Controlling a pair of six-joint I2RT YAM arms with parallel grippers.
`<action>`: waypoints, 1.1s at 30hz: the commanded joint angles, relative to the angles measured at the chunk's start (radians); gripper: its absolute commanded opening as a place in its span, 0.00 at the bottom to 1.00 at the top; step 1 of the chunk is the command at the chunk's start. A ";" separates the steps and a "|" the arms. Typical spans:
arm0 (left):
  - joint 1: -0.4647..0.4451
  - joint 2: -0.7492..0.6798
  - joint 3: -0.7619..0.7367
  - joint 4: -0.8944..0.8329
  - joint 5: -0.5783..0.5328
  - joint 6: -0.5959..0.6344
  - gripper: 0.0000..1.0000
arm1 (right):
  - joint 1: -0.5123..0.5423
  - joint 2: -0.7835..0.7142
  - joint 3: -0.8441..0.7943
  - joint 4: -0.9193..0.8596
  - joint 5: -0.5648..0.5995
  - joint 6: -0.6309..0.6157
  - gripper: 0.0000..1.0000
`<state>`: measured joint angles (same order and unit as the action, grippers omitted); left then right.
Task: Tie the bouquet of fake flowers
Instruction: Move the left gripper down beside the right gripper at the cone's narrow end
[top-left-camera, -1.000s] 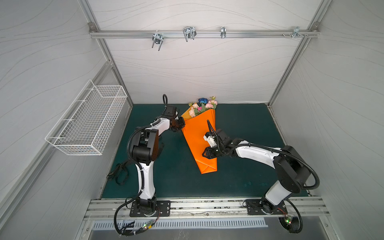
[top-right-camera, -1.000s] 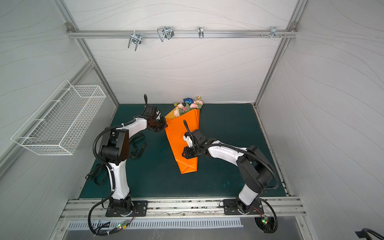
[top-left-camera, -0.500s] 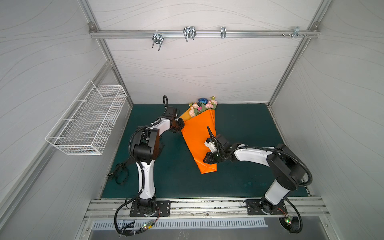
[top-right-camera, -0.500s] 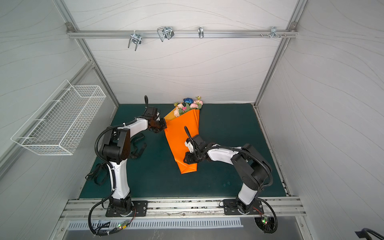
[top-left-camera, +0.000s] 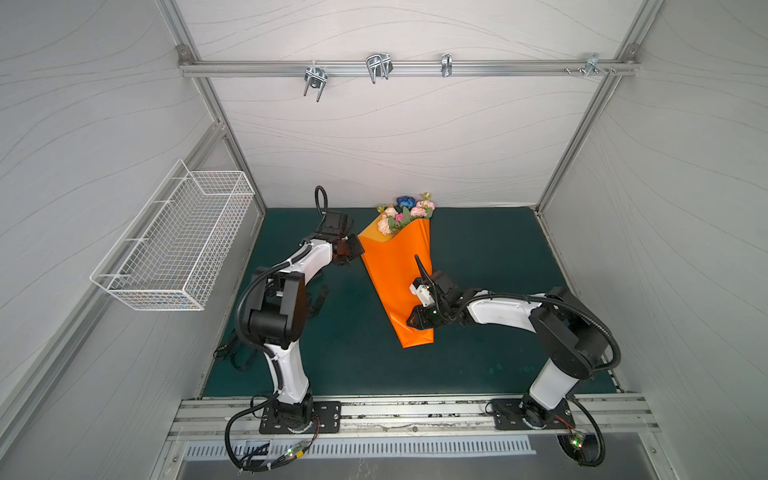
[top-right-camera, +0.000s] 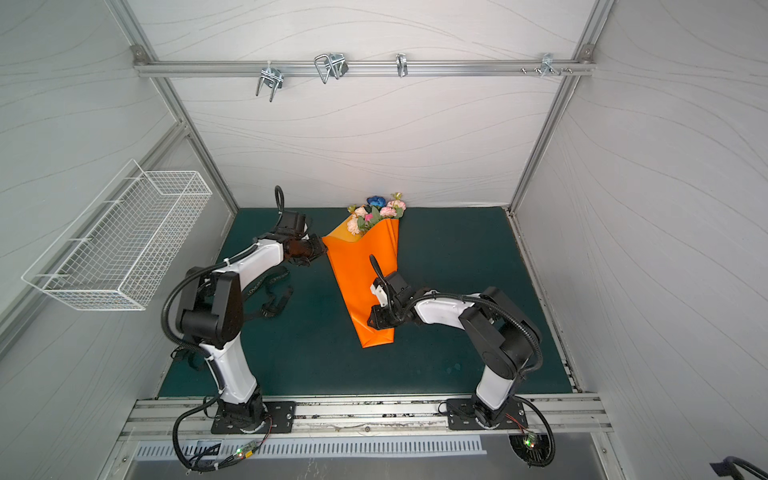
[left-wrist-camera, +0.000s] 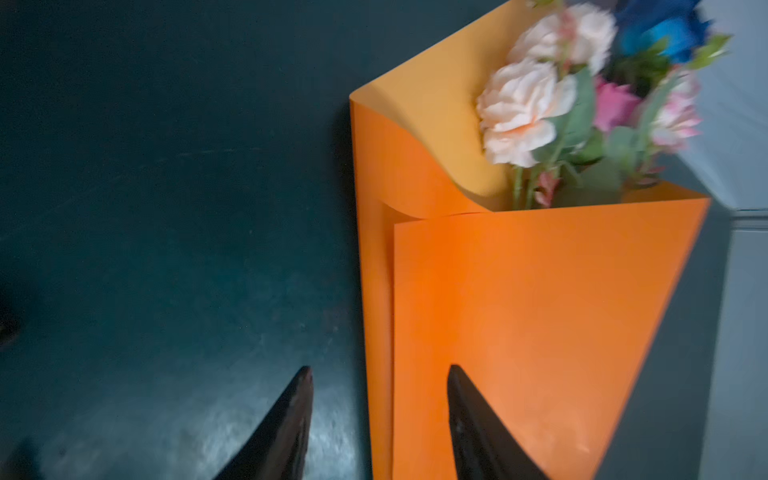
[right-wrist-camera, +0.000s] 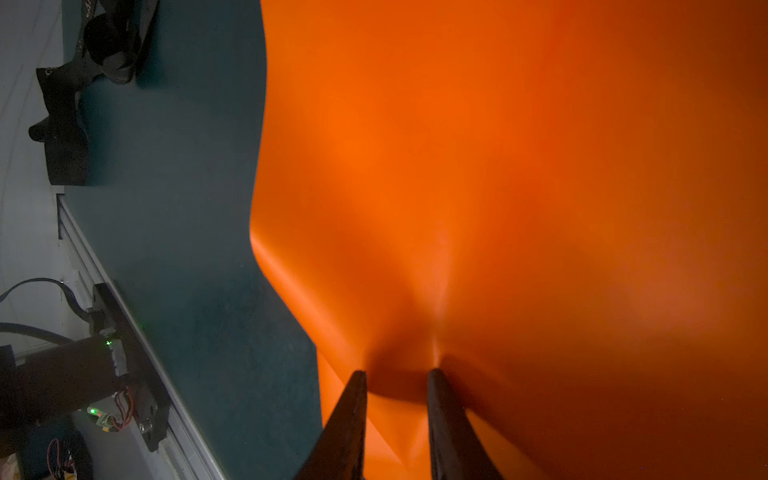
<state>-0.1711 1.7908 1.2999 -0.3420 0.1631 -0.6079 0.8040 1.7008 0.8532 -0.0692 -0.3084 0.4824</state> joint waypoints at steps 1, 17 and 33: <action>-0.050 -0.132 -0.118 0.049 0.036 -0.042 0.45 | 0.008 0.018 -0.018 0.007 0.020 0.014 0.29; -0.387 -0.207 -0.510 0.326 0.251 -0.232 0.24 | 0.008 0.005 -0.046 0.026 0.013 0.031 0.29; -0.387 -0.003 -0.527 0.358 0.288 -0.218 0.00 | -0.109 0.023 -0.060 0.159 -0.102 0.112 0.29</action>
<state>-0.5549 1.7416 0.7639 0.0601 0.4808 -0.8406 0.7357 1.7020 0.7990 0.0509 -0.3798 0.5591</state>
